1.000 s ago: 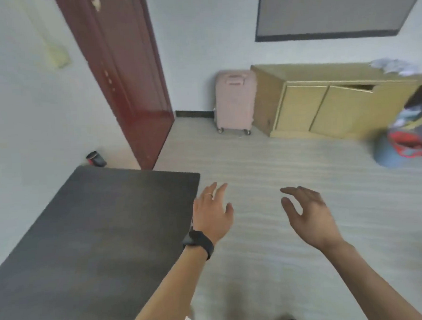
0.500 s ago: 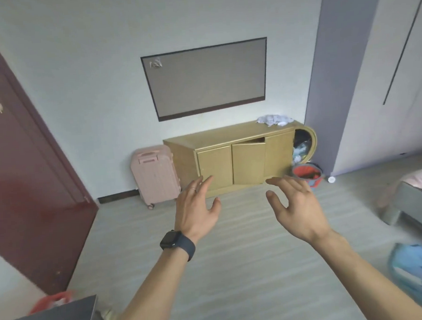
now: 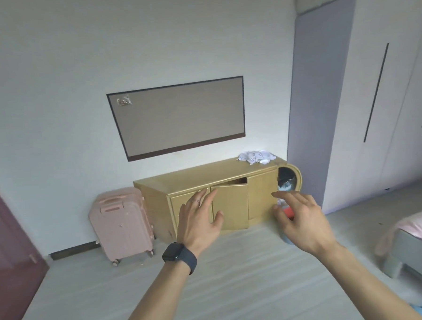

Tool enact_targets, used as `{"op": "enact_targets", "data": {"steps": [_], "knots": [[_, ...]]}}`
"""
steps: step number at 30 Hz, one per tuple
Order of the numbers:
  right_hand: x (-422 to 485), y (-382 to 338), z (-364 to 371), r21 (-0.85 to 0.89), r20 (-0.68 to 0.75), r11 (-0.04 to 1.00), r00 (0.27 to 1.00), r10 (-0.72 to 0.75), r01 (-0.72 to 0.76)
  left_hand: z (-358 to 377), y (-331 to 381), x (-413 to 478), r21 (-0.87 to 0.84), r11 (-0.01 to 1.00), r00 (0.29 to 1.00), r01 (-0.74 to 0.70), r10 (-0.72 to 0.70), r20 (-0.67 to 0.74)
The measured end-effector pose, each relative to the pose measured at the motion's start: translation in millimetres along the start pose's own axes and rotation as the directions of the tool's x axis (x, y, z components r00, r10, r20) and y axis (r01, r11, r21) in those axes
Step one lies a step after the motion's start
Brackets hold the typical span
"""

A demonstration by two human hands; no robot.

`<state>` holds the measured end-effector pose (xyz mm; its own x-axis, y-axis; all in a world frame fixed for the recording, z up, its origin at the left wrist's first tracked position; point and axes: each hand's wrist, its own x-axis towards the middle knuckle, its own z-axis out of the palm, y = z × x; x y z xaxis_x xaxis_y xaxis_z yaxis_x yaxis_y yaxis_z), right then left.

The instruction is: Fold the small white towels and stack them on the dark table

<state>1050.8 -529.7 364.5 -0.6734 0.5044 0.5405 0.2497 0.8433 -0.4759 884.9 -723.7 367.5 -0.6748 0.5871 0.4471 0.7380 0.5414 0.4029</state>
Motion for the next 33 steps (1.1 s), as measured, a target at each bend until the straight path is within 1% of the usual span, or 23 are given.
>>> {"op": "enact_targets", "data": {"steps": [5, 14, 21, 29, 33], "knots": [[96, 31, 43, -0.01, -0.013, 1.0, 1.0, 0.025, -0.026, 45, -29, 109, -0.05, 0.999, 1.0, -0.014, 0.015, 0.014], [242, 101, 127, -0.014, -0.052, 0.997, 0.996, 0.075, -0.076, 135, -80, 275, -0.033, 0.998, 0.997, -0.059, 0.061, 0.045], [361, 195, 207, 0.003, 0.014, 0.997, 0.997, 0.077, -0.077, 227, -112, 411, 0.003, 0.999, 0.996, -0.053, 0.053, 0.075], [489, 292, 278, 0.066, 0.086, 0.987, 0.986, 0.143, -0.149, 335, -135, 542, -0.03, 0.997, 0.986, 0.064, -0.059, 0.156], [545, 330, 318, 0.051, 0.133, 0.985, 0.978, 0.16, -0.167, 387, -157, 597, -0.031, 0.994, 0.973, 0.107, -0.099, 0.211]]}}
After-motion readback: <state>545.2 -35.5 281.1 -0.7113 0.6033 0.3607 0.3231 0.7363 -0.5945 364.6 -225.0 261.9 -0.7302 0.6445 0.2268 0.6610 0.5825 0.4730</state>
